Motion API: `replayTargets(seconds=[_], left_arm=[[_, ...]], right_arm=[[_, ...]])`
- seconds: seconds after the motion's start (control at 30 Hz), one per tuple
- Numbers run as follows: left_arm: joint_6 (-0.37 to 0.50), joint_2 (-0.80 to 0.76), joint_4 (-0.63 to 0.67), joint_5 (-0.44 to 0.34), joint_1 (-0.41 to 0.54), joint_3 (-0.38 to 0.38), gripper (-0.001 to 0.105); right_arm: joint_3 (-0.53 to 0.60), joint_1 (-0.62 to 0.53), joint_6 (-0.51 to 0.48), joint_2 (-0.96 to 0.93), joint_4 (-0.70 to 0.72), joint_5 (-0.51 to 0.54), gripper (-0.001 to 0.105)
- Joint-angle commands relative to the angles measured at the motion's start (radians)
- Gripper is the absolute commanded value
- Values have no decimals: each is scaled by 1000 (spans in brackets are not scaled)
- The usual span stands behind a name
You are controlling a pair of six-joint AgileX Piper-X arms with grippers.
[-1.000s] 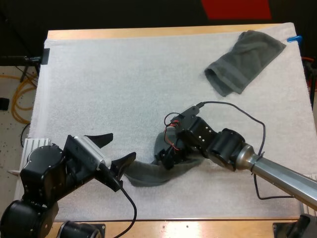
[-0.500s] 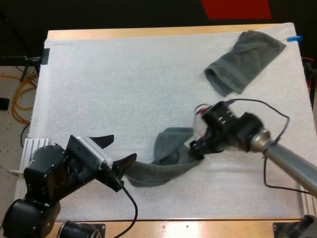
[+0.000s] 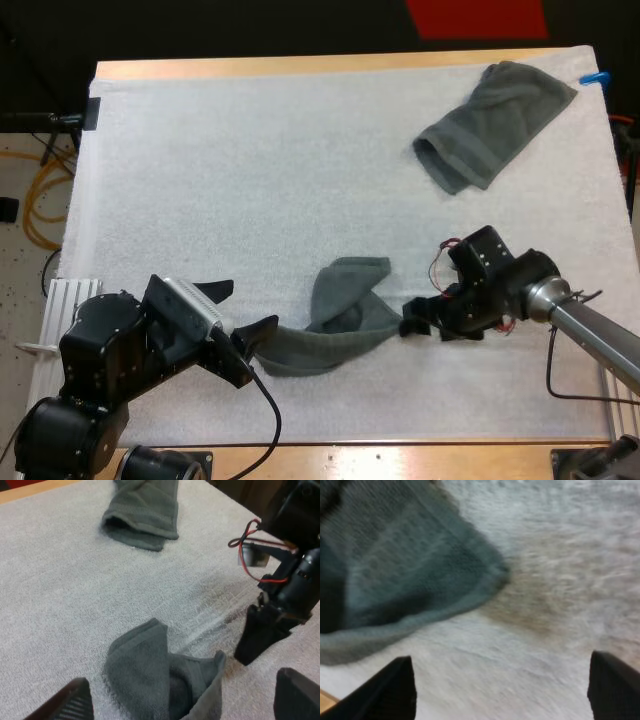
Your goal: Pick towel from pile fold and stack
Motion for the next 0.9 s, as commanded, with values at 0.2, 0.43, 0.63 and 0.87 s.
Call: replayTargets(seconds=[0.2, 0.43, 0.63, 0.87], left_arm=[[0, -4, -5, 7, -7, -3, 71], [15, -4, -5, 7, -7, -3, 71], [15, -4, -5, 7, -7, -3, 71], [15, -4, -5, 7, -7, -3, 71]], right_arm=[[26, -4, 208, 39, -199, -91, 69], [26, -4, 228, 115, -222, -131, 69], [26, -4, 265, 126, -288, -168, 69], [26, -4, 286, 126, -301, -170, 68]])
